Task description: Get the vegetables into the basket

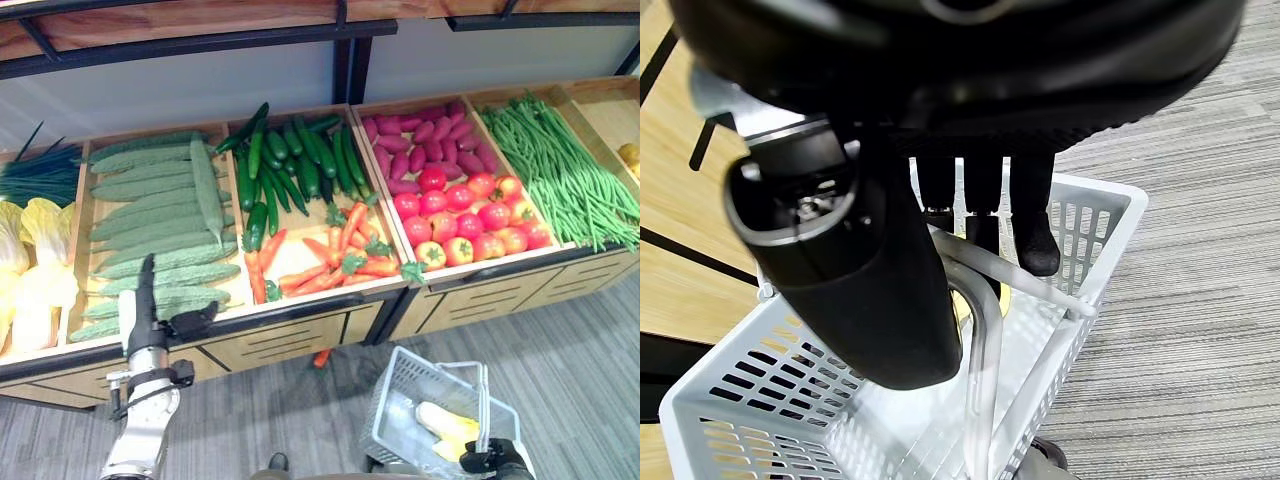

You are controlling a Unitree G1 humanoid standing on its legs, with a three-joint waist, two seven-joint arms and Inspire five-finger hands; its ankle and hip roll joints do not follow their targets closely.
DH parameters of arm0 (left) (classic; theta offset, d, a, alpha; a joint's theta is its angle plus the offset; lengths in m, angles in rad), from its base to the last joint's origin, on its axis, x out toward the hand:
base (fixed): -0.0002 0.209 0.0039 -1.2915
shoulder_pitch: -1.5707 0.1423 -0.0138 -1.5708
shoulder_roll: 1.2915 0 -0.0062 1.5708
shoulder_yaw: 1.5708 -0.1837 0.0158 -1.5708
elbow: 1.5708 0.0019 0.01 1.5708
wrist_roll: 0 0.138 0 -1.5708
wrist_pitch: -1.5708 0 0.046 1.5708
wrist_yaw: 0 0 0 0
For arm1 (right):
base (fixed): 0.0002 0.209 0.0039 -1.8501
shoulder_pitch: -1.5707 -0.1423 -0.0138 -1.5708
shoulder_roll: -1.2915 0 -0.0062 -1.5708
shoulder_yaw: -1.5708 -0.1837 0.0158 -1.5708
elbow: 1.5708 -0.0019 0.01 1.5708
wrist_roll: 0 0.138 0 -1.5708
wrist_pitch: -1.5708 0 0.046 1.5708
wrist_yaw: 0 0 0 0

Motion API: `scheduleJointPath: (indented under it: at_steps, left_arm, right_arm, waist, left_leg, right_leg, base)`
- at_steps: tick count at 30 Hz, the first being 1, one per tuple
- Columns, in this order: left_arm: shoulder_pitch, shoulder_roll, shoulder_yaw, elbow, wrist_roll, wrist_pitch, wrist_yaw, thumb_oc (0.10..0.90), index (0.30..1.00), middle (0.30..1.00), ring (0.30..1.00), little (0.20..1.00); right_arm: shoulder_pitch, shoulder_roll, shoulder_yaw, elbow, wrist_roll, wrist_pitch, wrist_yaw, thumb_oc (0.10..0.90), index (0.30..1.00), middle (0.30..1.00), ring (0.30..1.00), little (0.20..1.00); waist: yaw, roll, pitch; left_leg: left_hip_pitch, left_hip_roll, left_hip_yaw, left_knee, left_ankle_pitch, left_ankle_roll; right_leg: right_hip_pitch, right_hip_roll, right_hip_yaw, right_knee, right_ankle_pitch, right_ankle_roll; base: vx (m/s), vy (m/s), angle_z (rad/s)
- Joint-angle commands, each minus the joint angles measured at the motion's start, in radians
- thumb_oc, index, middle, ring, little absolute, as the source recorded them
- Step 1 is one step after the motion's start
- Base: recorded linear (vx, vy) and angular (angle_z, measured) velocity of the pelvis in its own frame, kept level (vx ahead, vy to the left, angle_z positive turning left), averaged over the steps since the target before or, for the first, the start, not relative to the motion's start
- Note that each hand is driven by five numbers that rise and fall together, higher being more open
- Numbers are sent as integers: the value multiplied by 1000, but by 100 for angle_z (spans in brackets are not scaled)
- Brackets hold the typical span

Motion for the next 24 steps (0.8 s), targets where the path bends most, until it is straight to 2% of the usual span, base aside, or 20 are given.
scheduleJointPath:
  at_steps: [1, 17, 24]
  left_arm:
    - [-118, 90, 21, -68, 77, -91, 22, 900, 1000, 1000, 1000, 1000]
    - [-216, 62, -58, 10, 120, -52, 55, 900, 1000, 1000, 1000, 1000]
    - [-302, 40, -93, 92, 143, -30, 117, 900, 1000, 1000, 1000, 1000]
  right_arm:
    - [-44, -38, 24, 7, 3, -53, -24, 400, 300, 300, 300, 300]
    - [-53, -30, 36, 6, 30, -56, -33, 400, 300, 300, 300, 300]
    - [-79, -27, 59, -15, 35, -61, -48, 400, 300, 300, 300, 300]
  waist:
    - [-5, -54, -40]
    - [-29, -55, -33]
    - [-37, -58, -19]
  left_leg:
    - [-65, 30, -17, -1, 16, -33]
    - [-61, 46, 1, -1, 14, -37]
    - [-75, 52, 5, -1, 20, -38]
  right_leg:
    - [57, -102, 16, 7, -58, 110]
    - [46, -85, 38, 7, -64, 105]
    - [26, -77, 45, 7, -61, 101]
  base:
    - [14, -17, -9]
    - [8, -9, -3]
    - [2, -18, -8]
